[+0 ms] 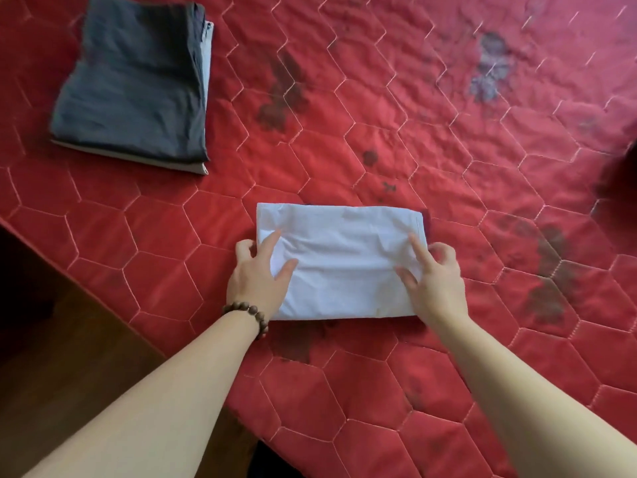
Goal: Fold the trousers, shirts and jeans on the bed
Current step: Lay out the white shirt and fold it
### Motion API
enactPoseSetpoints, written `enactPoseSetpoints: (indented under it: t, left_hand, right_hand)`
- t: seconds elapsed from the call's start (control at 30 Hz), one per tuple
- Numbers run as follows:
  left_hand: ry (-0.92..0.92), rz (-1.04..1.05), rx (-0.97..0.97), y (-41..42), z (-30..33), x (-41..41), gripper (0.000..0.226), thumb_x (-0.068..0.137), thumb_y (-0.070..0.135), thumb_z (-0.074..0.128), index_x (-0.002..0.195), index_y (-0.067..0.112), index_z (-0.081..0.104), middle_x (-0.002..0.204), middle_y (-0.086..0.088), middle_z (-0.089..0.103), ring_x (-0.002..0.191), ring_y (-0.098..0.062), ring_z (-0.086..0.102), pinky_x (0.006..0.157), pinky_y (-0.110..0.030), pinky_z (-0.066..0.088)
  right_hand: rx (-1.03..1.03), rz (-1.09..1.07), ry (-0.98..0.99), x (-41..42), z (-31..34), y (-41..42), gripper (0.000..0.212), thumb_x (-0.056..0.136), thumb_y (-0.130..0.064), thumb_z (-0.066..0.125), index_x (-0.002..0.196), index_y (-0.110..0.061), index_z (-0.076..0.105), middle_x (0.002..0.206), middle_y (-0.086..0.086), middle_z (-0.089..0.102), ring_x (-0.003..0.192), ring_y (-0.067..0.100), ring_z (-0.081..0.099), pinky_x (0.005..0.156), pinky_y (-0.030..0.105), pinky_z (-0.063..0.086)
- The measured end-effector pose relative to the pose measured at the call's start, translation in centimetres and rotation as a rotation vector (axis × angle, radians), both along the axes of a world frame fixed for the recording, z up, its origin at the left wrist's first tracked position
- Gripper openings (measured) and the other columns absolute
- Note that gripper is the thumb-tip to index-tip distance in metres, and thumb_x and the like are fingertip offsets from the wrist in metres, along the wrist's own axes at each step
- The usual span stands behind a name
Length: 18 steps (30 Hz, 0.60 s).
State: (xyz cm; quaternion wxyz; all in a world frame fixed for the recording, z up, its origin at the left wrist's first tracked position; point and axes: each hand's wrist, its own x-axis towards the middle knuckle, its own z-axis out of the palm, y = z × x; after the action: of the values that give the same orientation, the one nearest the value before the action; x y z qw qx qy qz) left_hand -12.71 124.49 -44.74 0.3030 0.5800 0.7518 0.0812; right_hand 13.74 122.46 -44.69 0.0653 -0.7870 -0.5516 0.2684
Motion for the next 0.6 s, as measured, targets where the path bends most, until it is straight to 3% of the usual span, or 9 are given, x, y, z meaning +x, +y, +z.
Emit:
enactPoseSetpoints:
  t: [0.03,0.1,0.17,0.27,0.37,0.47,0.53,0.6]
  left_hand:
    - [0.050,-0.005,-0.010,-0.3,-0.3,-0.1,0.054,0.088,0.046,0.057,0.139,0.039,0.041,0.136,-0.006,0.032,0.105,-0.030,0.054,0.088,-0.037,0.043]
    - [0.199,-0.055,0.149,-0.8,-0.3,-0.2,0.050,0.090,0.042,0.055,0.137,0.030,0.045,0.142,-0.014,0.030,0.118,-0.035,0.044,0.096,-0.048,0.037]
    - [0.291,-0.137,0.350,-0.6,-0.1,-0.1,0.045,0.089,0.031,0.053,0.131,0.016,0.052,0.141,-0.018,0.037,0.125,-0.037,0.040,0.099,-0.054,0.034]
    - [0.266,-0.339,0.478,0.6,-0.1,1.5,0.043,0.084,0.016,0.048,0.125,0.004,0.058,0.141,-0.019,0.046,0.132,-0.035,0.041,0.109,-0.054,0.032]
    - [0.318,-0.525,0.351,1.8,-1.6,2.8,0.050,0.092,0.019,0.044,0.139,0.001,0.044,0.152,-0.015,0.033,0.143,-0.029,0.026,0.118,-0.046,0.019]
    - [0.355,-0.571,0.260,2.1,-3.6,1.8,0.061,0.094,0.034,0.045,0.146,0.005,0.031,0.157,-0.011,0.021,0.146,-0.026,0.016,0.119,-0.043,0.013]
    - [0.370,-0.589,0.240,1.8,-4.6,1.3,0.067,0.092,0.045,0.032,0.149,0.010,0.026,0.159,-0.011,0.013,0.147,-0.027,0.011,0.119,-0.046,0.014]
    - [0.371,-0.576,0.187,1.6,-5.2,1.1,0.074,0.088,0.055,0.025,0.151,0.017,0.016,0.159,-0.014,0.000,0.148,-0.029,0.003,0.119,-0.046,0.011]
  right_hand:
    - [-0.001,-0.008,-0.118,-0.3,0.0,0.0,0.055,0.092,-0.041,0.056,0.143,-0.037,0.038,0.144,0.005,0.032,0.126,0.030,0.038,0.099,0.045,0.037]
    - [0.155,0.029,-0.224,-1.3,0.3,-0.1,0.054,0.091,-0.040,0.056,0.142,-0.025,0.045,0.153,0.015,0.026,0.139,0.034,0.027,0.111,0.051,0.025]
    - [0.306,0.164,-0.225,-3.0,0.4,0.3,0.051,0.091,-0.031,0.060,0.138,-0.015,0.050,0.152,0.019,0.030,0.141,0.037,0.028,0.115,0.053,0.019]
    - [0.321,0.372,-0.183,-6.3,-0.6,1.8,0.052,0.091,-0.020,0.060,0.140,-0.009,0.047,0.152,0.017,0.033,0.142,0.036,0.027,0.115,0.057,0.019]
    - [0.171,0.517,-0.181,-8.6,-2.5,2.8,0.056,0.097,-0.024,0.046,0.150,-0.013,0.029,0.159,0.007,0.012,0.148,0.029,0.006,0.118,0.056,0.005]
    - [0.004,0.510,-0.266,-7.2,-4.8,2.8,0.062,0.098,-0.052,0.022,0.152,-0.031,-0.002,0.156,-0.006,-0.019,0.145,0.016,-0.020,0.115,0.048,-0.018]
    - [-0.021,0.492,-0.338,-5.3,-5.5,2.6,0.066,0.092,-0.064,0.010,0.150,-0.036,-0.008,0.157,-0.003,-0.020,0.146,0.016,-0.019,0.114,0.044,-0.021]
    - [0.014,0.430,-0.386,-3.5,-5.4,2.4,0.070,0.091,-0.066,0.014,0.152,-0.034,0.006,0.161,0.005,-0.004,0.149,0.021,-0.004,0.118,0.042,-0.013]
